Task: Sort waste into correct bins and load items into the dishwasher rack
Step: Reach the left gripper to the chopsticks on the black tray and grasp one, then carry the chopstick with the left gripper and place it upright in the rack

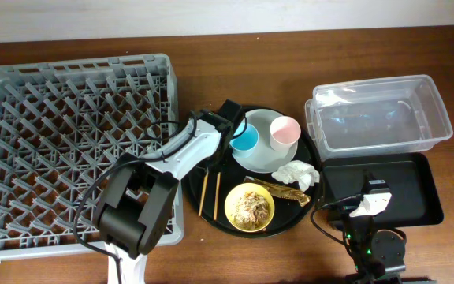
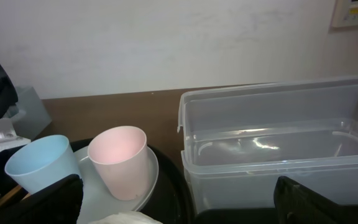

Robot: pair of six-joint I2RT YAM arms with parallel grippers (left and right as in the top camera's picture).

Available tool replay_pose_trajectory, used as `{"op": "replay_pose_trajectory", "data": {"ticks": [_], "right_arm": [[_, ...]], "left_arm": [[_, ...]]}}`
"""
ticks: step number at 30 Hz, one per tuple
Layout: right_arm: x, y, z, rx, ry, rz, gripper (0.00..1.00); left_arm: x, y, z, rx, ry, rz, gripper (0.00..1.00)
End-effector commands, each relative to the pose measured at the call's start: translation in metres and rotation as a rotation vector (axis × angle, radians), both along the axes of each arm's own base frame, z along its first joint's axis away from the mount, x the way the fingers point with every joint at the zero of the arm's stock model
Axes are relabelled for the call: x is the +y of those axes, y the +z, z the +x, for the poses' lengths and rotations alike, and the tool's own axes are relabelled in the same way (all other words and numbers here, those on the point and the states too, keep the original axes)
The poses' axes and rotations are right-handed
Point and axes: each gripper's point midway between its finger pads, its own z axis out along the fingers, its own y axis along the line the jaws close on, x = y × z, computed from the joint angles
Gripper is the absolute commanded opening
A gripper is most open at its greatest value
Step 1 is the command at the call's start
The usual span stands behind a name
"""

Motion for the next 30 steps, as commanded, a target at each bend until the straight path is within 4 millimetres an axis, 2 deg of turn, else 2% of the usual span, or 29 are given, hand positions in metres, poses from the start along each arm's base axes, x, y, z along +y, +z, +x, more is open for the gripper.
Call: {"op": "replay_pose_trajectory", "data": {"ticks": [1,3,6,8,10,12,14,16,18,19,21,22,26,30], "right_arm": [[-0.001,-0.003,0.000,0.006,-0.005,-0.004,0.99],[-0.001,-0.003,0.000,0.006,-0.005,-0.004,0.99],[-0.001,-0.003,0.000,0.006,-0.005,-0.004,0.99],[-0.001,-0.003,0.000,0.006,-0.005,-0.004,0.99],[-0.001,-0.003,0.000,0.006,-0.005,-0.004,0.99],[-0.001,-0.003,0.000,0.006,-0.005,-0.004,0.99],[-0.001,-0.003,0.000,0.006,-0.005,-0.004,0.99],[-0.001,-0.003,0.000,0.006,-0.005,-0.004,0.99],[-0.001,-0.003,0.000,0.006,-0.005,-0.004,0.99],[-0.001,-0.003,0.000,0.006,-0.005,-0.004,0.99],[-0.001,-0.003,0.000,0.006,-0.005,-0.004,0.99],[-0.001,-0.003,0.000,0.006,-0.005,-0.004,0.99],[-0.001,-0.003,0.000,0.006,-0.005,-0.004,0.99],[-0.001,-0.003,0.000,0.006,-0.005,-0.004,0.99]], "left_arm": [[0.009,-0.010,-0.002,0.018,0.000,0.039,0.00],[0.010,-0.003,-0.003,0.022,0.000,0.041,0.00],[0.007,0.021,0.005,-0.010,0.004,0.022,0.00],[0.005,0.053,0.016,-0.070,0.016,-0.015,0.00],[0.009,0.095,0.030,-0.156,0.042,-0.064,0.00],[0.018,0.131,0.038,-0.229,0.074,-0.103,0.00],[0.038,0.163,0.046,-0.310,0.126,-0.133,0.00],[0.065,0.179,0.051,-0.360,0.183,-0.115,0.00],[0.100,0.183,0.059,-0.381,0.246,-0.067,0.00],[0.113,0.178,0.063,-0.381,0.272,-0.059,0.00],[0.130,0.167,0.070,-0.379,0.315,-0.053,0.00],[0.137,0.154,0.073,-0.363,0.337,-0.055,0.00],[0.142,0.131,0.075,-0.320,0.351,-0.053,0.00],[0.138,0.118,0.083,-0.308,0.309,-0.055,0.00]]}}
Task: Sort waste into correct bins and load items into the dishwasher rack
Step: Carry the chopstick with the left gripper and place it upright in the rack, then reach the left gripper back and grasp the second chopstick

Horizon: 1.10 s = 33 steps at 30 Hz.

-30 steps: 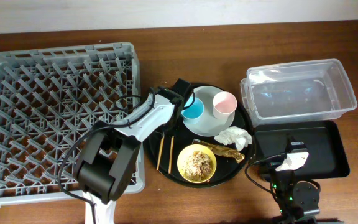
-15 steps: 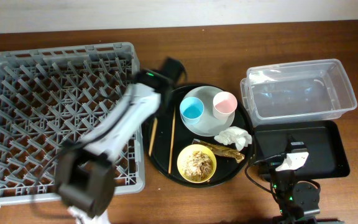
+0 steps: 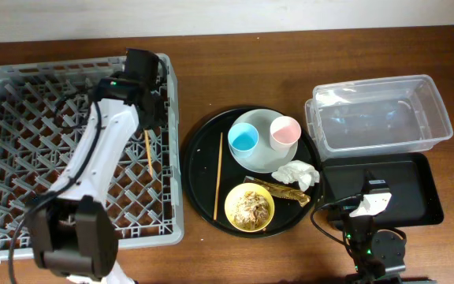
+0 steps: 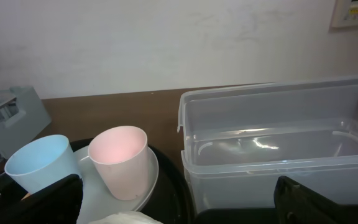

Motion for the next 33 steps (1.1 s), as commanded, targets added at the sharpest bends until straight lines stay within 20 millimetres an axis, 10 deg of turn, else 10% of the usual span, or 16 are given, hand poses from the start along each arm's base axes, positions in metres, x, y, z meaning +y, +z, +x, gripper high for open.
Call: {"op": "replay_pose_trajectory", "data": {"ticks": [1,15,22,27,33], "right_arm": [[-0.001,-0.003,0.000,0.006,-0.004,-0.005,0.99],[-0.001,-0.003,0.000,0.006,-0.004,-0.005,0.99],[-0.001,-0.003,0.000,0.006,-0.004,-0.005,0.99],[-0.001,-0.003,0.000,0.006,-0.004,-0.005,0.99],[-0.001,-0.003,0.000,0.006,-0.004,-0.005,0.99]], "left_arm": [[-0.004,-0.011,0.006,0.010,-0.052,-0.001,0.00],[-0.014,-0.033,0.011,0.050,-0.066,-0.044,0.13],[-0.015,0.017,0.018,-0.025,-0.091,-0.044,0.33],[-0.072,0.053,-0.019,0.005,-0.221,-0.275,0.28],[-0.133,0.014,-0.074,0.171,-0.315,-0.274,0.27]]}}
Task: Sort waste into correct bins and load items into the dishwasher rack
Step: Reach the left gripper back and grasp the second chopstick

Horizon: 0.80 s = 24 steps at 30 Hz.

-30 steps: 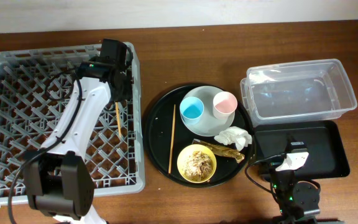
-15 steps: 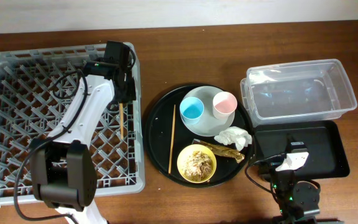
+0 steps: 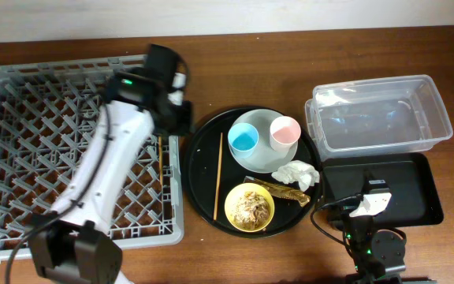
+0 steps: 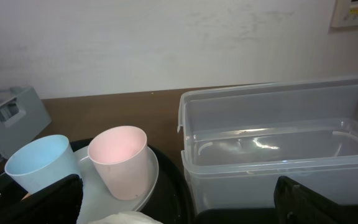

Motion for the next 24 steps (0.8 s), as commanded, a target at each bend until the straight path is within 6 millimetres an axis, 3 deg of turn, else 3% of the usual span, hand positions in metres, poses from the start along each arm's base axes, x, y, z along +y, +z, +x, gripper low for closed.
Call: {"op": "replay_pose_trajectory", "data": {"ticks": [1,7,12,16,24], "right_arm": [[-0.001,-0.003,0.000,0.006,-0.005,-0.005,0.99],[-0.001,-0.003,0.000,0.006,-0.004,-0.005,0.99],[-0.001,-0.003,0.000,0.006,-0.004,-0.005,0.99],[-0.001,-0.003,0.000,0.006,-0.005,-0.005,0.99],[-0.001,-0.003,0.000,0.006,-0.004,-0.005,0.99]], "left_arm": [[-0.044,-0.039,-0.034,0.082,-0.062,-0.015,0.27],[-0.073,-0.100,-0.058,0.065,-0.071,0.018,0.27],[-0.078,-0.130,-0.062,0.014,-0.095,0.019,0.27],[-0.075,-0.149,-0.060,-0.033,-0.080,0.016,0.27],[-0.065,-0.159,-0.047,-0.128,-0.025,0.043,0.27]]}}
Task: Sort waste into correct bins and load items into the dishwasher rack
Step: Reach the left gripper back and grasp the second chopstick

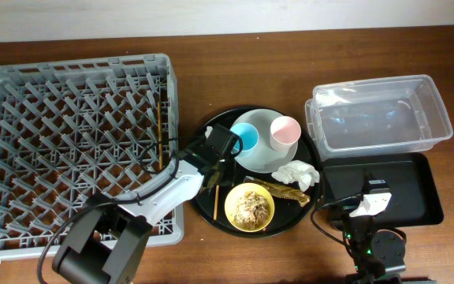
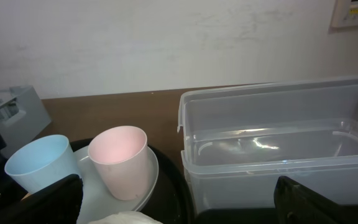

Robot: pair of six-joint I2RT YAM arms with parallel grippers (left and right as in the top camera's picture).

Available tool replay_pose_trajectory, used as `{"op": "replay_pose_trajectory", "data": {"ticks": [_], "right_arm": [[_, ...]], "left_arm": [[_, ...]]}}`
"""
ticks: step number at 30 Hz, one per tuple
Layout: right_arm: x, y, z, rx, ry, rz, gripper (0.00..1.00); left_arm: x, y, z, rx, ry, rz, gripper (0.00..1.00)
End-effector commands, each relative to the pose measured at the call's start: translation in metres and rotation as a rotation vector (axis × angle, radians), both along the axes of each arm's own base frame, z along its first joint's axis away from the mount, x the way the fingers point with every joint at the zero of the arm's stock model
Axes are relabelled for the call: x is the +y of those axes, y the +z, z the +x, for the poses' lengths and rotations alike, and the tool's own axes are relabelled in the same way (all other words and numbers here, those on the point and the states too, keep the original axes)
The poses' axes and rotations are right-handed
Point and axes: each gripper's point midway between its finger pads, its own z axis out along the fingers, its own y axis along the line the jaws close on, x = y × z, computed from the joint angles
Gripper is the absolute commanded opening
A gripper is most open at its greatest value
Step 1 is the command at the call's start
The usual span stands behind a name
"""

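Note:
My left gripper [image 1: 217, 151] is low over the left middle of the black round tray [image 1: 199, 142], beside the blue cup [image 1: 245, 136]. Its fingers are hidden from above. A wooden chopstick [image 1: 215, 202] pokes out from under it on the tray. A second chopstick [image 1: 160, 130] lies in the grey dishwasher rack [image 1: 22, 87] near its right side. A pink cup [image 2: 119, 158] stands on the white plate [image 1: 260, 162]. My right gripper [image 2: 185, 202] stands open over the black bin [image 1: 416, 185], holding nothing.
On the tray also lie a crumpled white tissue [image 1: 296, 173], a gold wrapper [image 1: 280, 190] and a yellow bowl [image 1: 249, 207] with food scraps. A clear plastic bin [image 1: 377, 114] stands at the back right, behind the black bin.
My left gripper has gone from the rack's right edge to the tray, over the remaining chopstick. The chopstick in the rack now lies further back. The right arm has not moved.
First my left gripper was on the tray by the blue cup, with two chopsticks lying there. Then it was over the rack's far right with one chopstick on the rack, and later at the rack's right edge. Now it is back over the tray.

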Motion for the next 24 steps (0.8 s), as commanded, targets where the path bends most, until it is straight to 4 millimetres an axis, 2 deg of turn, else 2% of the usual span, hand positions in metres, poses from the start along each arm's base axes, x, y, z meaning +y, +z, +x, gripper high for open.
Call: {"op": "replay_pose_trajectory", "data": {"ticks": [1,11,14,15,18,21,24], "right_arm": [[-0.001,-0.003,0.000,0.006,-0.005,-0.005,0.99],[-0.001,-0.003,0.000,0.006,-0.004,-0.005,0.99],[-0.001,-0.003,0.000,0.006,-0.004,-0.005,0.99],[-0.001,-0.003,0.000,0.006,-0.004,-0.005,0.99],[-0.001,-0.003,0.000,0.006,-0.004,-0.005,0.99],[-0.001,-0.003,0.000,0.006,-0.004,-0.005,0.99],[-0.001,-0.003,0.000,0.006,-0.004,-0.005,0.99]], "left_arm": [[0.009,-0.006,0.002,-0.029,0.045,0.032,0.27],[0.007,-0.014,-0.003,-0.032,0.035,0.026,0.25],[0.001,-0.025,-0.004,-0.024,0.021,0.032,0.23],[0.000,-0.029,-0.005,-0.018,0.016,0.036,0.20],[0.000,-0.034,-0.006,-0.010,0.014,0.042,0.03],[-0.003,-0.022,0.001,-0.043,0.019,0.033,0.01],[-0.002,0.015,0.018,-0.122,0.047,0.049,0.01]]}}
